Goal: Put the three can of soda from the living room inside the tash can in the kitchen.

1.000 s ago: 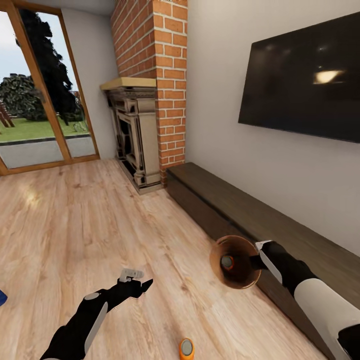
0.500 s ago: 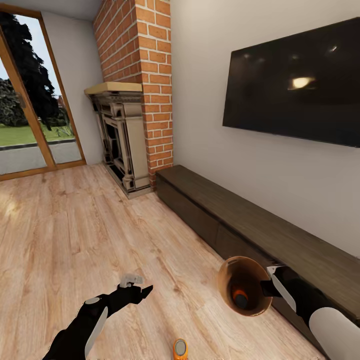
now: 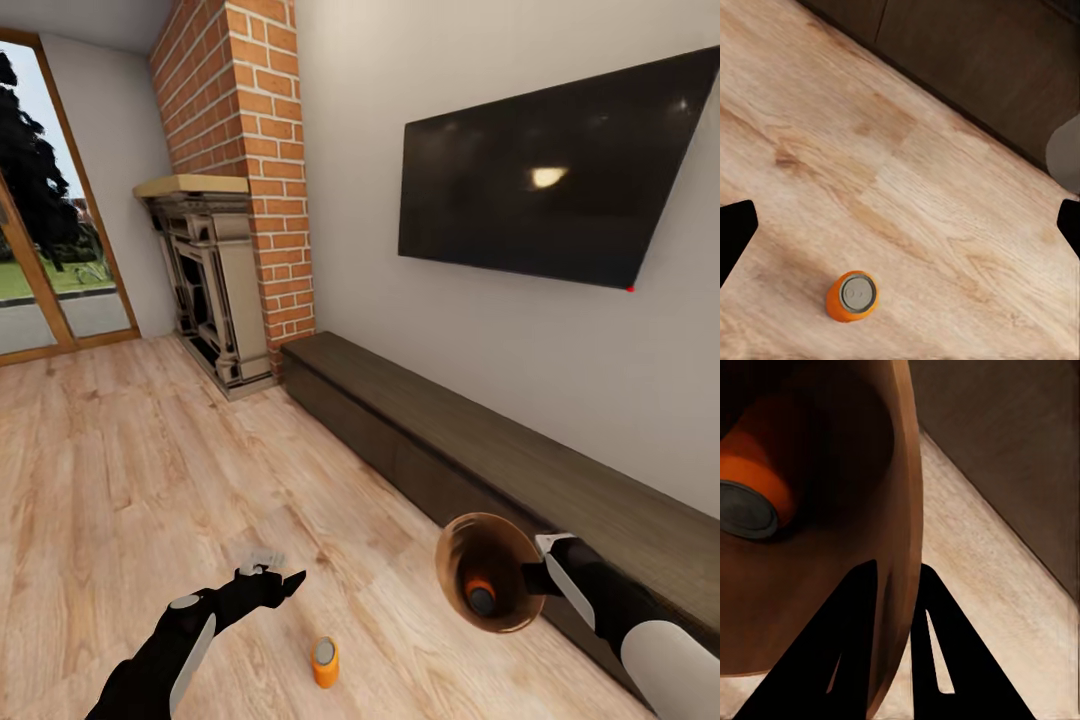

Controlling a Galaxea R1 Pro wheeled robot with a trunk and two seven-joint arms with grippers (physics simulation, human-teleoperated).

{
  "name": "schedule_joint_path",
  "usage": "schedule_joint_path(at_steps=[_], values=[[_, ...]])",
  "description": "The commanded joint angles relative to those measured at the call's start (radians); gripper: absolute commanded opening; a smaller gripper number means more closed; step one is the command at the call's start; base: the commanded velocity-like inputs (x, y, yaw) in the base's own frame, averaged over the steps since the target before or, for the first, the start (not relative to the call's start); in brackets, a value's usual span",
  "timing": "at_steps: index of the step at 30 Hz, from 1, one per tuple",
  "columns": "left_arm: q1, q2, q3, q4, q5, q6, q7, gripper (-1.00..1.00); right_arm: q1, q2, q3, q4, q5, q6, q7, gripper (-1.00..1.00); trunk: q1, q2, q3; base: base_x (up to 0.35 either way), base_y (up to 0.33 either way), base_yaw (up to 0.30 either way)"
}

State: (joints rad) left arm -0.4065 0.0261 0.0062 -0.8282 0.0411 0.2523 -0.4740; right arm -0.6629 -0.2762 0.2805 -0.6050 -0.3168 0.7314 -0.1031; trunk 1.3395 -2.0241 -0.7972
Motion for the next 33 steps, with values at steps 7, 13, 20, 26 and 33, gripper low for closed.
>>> schedule_joint_path(at_steps=[7,13,20,26,33], values=[[0.000,0.000,0.000,0.001,0.000,0.006,-0.001,1.00,0.007,-0.001,-0.003,0.003,-0.004,-0.003,0.003,-1.00,0.000,0.000,0.010,-0.227,-0.047,-0.167],[0.000,0.000,-0.001,0.015,0.000,0.007,0.000,1.00,0.014,0.000,-0.002,0.006,-0.004,-0.004,0.003,-1.00,0.000,0.000,0.018,0.005,0.172,-0.172],[-0.001,0.000,-0.001,0.052,0.000,0.007,0.000,1.00,0.015,0.001,-0.001,0.025,-0.005,-0.065,0.003,-1.00,0.000,0.000,0.024,0.192,0.262,-0.154],[-0.002,0.000,-0.001,0.056,0.000,0.007,0.001,1.00,0.016,0.002,-0.001,0.036,-0.005,-0.080,0.004,-1.00,0.000,0.000,0.027,0.216,0.270,-0.122],[-0.002,0.000,0.000,0.057,0.002,0.005,0.005,1.00,0.016,0.003,0.001,0.043,-0.006,-0.117,0.006,-1.00,0.000,0.000,0.030,0.188,0.217,-0.092]])
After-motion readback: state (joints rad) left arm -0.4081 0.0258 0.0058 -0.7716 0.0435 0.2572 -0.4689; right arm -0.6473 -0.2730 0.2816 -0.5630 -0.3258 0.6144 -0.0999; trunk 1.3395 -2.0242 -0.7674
